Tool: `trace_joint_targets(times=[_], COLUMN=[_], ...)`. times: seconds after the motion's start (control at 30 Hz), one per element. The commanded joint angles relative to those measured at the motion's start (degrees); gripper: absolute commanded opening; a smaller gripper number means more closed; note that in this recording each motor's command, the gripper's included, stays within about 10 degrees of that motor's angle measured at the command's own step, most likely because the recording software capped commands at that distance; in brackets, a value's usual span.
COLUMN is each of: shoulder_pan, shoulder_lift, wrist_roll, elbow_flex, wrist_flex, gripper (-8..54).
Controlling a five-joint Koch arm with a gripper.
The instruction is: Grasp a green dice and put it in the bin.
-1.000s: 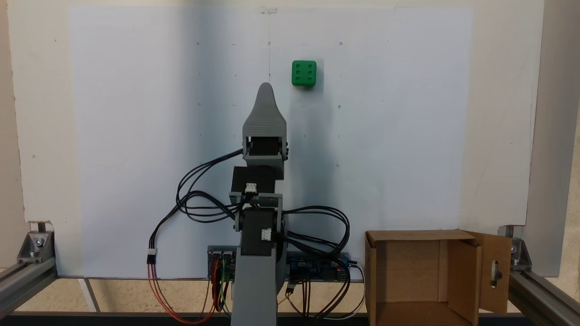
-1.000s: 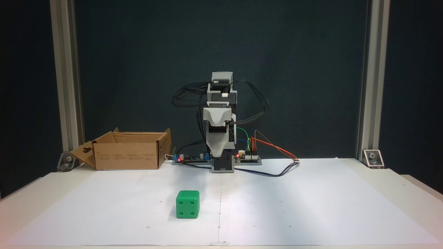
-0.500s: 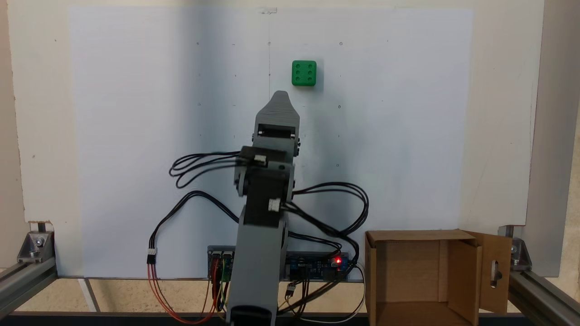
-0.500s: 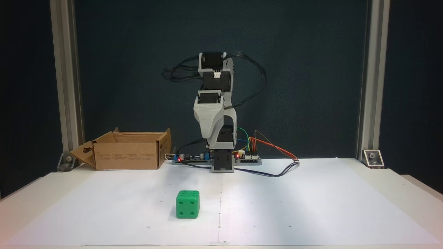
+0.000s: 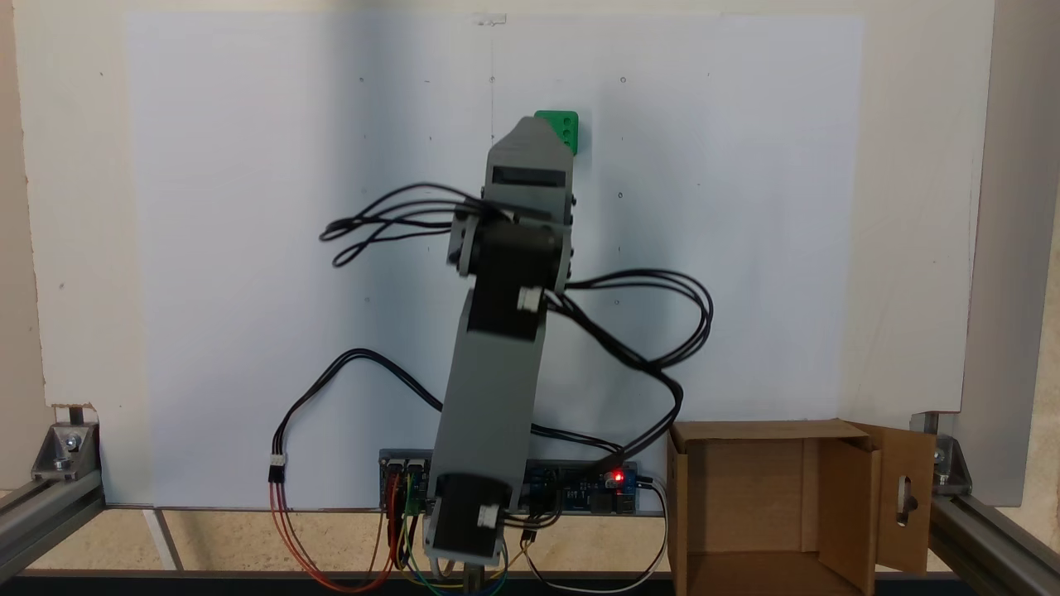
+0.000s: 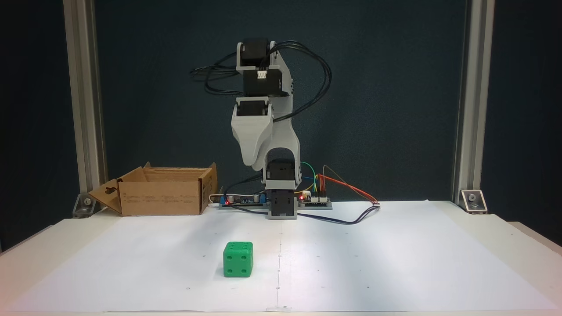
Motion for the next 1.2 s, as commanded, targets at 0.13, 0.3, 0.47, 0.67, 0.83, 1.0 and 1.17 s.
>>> trace_joint_targets(times=[0.13,0.3,0.47,0.67,0.83,1.0,1.17], shoulder_pan=[0.9,2.4,3.4,3.5,3.4,3.3,3.3], shoulder_lift=[-6.0,-10.3,-12.8,-14.9,-16.2,-17.4,-17.9], wrist_roll=[-5.9,-6.7,-7.0,-6.9,-6.9,-6.8,-6.7], elbow_flex=[-5.6,-9.4,-9.8,-9.8,-9.8,-9.8,-9.8], wrist_flex=[2.3,1.8,-0.4,-1.8,-4.1,-5.3,-5.3], gripper=[44.7,44.7,44.7,44.4,44.2,44.1,44.2])
